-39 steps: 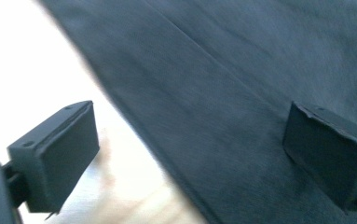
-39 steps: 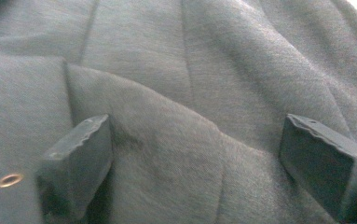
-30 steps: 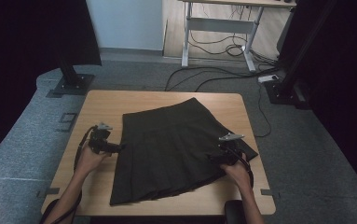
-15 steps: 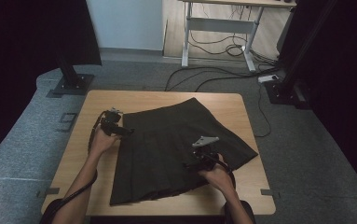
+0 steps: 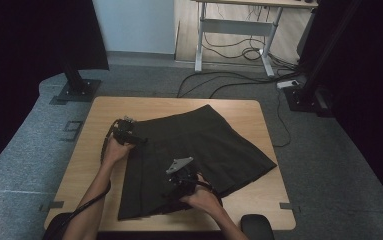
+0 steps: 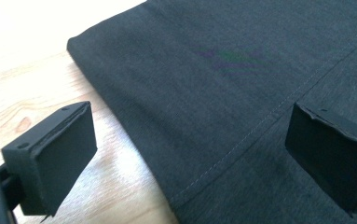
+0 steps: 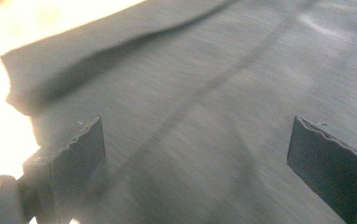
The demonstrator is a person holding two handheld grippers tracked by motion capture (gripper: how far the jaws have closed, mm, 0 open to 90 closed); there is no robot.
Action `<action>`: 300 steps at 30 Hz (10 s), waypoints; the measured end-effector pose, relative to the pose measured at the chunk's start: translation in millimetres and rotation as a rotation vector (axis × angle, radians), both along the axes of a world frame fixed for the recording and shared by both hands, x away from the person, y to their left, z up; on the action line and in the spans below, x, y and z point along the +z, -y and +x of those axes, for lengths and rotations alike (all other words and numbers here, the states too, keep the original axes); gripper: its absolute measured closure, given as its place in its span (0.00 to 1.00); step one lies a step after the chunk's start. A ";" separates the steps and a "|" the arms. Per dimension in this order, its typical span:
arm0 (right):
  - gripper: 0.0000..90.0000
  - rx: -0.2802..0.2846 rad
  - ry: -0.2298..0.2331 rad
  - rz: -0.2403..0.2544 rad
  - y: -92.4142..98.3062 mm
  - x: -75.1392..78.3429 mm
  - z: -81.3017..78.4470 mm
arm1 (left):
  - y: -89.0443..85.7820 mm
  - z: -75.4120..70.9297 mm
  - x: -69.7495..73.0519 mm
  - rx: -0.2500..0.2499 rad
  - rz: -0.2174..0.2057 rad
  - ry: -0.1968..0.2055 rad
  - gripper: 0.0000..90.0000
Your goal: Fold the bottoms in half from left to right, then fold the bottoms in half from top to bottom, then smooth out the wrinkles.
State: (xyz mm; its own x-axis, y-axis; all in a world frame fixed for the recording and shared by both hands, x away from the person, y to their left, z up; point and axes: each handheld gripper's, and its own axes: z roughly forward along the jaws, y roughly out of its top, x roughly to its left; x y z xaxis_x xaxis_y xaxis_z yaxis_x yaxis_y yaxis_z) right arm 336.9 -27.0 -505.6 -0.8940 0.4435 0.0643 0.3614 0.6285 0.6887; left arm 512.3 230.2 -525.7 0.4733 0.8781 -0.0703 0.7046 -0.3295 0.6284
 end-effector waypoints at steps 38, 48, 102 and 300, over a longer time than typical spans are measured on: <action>0.42 0.226 0.038 -0.157 -87.5 -25.6 -35.5 | -5.8 2.2 -7.8 0.054 0.037 0.001 0.35; 0.88 0.191 0.089 -0.156 -80.8 -23.3 -32.7 | 3.9 2.3 -2.9 0.083 0.002 -0.041 0.80; 0.92 0.052 0.153 0.176 10.4 77.5 -5.5 | 7.7 4.2 129.3 0.028 -0.072 0.154 0.99; 0.29 -0.470 0.031 -0.040 123.5 5.0 58.4 | -1.5 -139.3 17.7 0.007 0.078 0.160 0.00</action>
